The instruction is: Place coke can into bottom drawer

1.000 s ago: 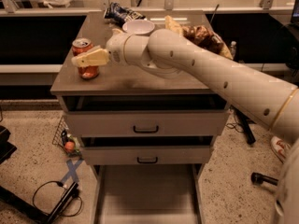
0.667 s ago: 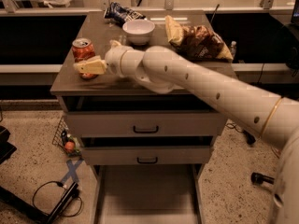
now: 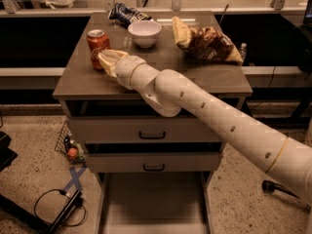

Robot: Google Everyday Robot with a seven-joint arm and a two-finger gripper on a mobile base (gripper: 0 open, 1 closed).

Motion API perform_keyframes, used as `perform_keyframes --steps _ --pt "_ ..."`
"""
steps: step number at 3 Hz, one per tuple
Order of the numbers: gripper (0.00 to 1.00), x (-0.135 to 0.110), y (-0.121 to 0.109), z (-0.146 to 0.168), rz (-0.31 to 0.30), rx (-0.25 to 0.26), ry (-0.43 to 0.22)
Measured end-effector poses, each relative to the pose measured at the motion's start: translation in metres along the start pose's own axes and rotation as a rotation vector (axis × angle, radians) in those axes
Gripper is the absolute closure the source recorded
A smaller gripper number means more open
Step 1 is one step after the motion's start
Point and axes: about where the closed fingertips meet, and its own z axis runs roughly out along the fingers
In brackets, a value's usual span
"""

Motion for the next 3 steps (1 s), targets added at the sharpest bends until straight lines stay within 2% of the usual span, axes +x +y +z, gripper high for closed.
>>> perform_keyframes --steps 1,3 --pt "0.61 -0.0409 0.0355 0.0118 0.029 -0.052 -0.070" --pt "0.14 -0.0418 0.0385 0.0136 0.028 -0.057 -0.072"
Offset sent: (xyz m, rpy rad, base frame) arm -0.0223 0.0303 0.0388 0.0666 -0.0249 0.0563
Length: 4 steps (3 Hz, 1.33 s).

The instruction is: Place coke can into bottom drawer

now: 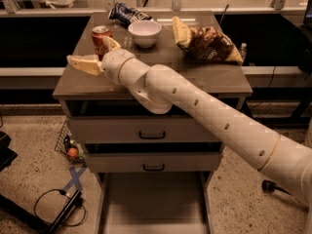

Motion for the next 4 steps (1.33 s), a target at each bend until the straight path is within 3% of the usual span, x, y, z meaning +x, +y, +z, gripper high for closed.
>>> perform_keyframes --steps 1,2,3,4 --pt "0.00 -0.002 0.001 -0.002 -0.006 -0.005 0.010" --pt "0.00 -0.009 -0.006 -0.011 -0.037 -0.006 0.058" --pt "0.00 -0.041 -0.005 -0.011 -0.064 -0.052 0.108" --pt "0.00 -0.027 -0.033 -0.028 -0.093 -0.025 0.165"
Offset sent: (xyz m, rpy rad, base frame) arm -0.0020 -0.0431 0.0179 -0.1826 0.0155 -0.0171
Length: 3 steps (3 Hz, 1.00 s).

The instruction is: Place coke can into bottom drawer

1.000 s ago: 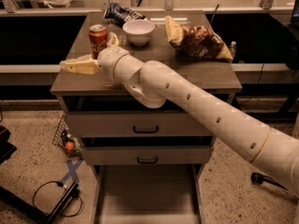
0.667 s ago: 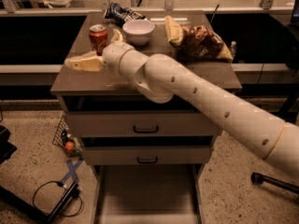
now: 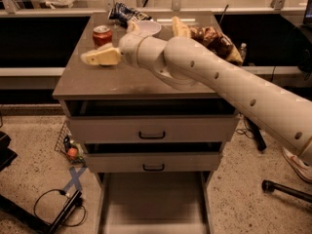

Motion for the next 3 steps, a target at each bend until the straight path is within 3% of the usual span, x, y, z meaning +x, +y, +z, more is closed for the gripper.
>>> perform_keyframes --steps 1,2,3 --pt "0.00 -0.012 0.006 0.010 -0.013 -0.007 0.003" --pt "0.00 -0.007 -0.006 0.040 -0.053 -0.023 0.076" --pt "0.00 -0.008 -0.006 0.040 -0.053 -0.023 0.075"
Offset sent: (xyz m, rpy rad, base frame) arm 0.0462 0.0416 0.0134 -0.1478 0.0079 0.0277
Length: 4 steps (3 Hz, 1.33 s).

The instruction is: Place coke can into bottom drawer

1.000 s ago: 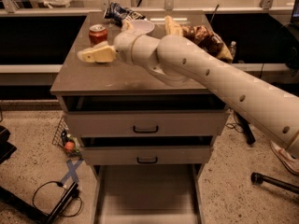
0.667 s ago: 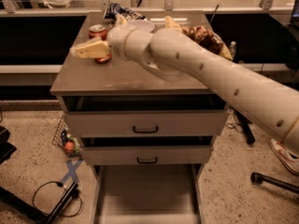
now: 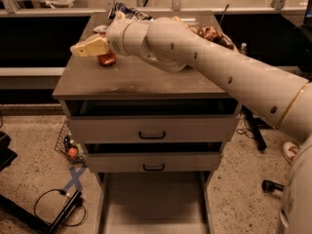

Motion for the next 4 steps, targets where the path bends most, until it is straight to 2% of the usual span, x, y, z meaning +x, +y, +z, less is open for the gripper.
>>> perform_keyframes --steps 2,4 --pt "0.00 0.008 -0.011 0.029 0.011 -0.026 0.021" --pt "0.00 0.037 -0.006 0.053 0.056 -0.053 0.038"
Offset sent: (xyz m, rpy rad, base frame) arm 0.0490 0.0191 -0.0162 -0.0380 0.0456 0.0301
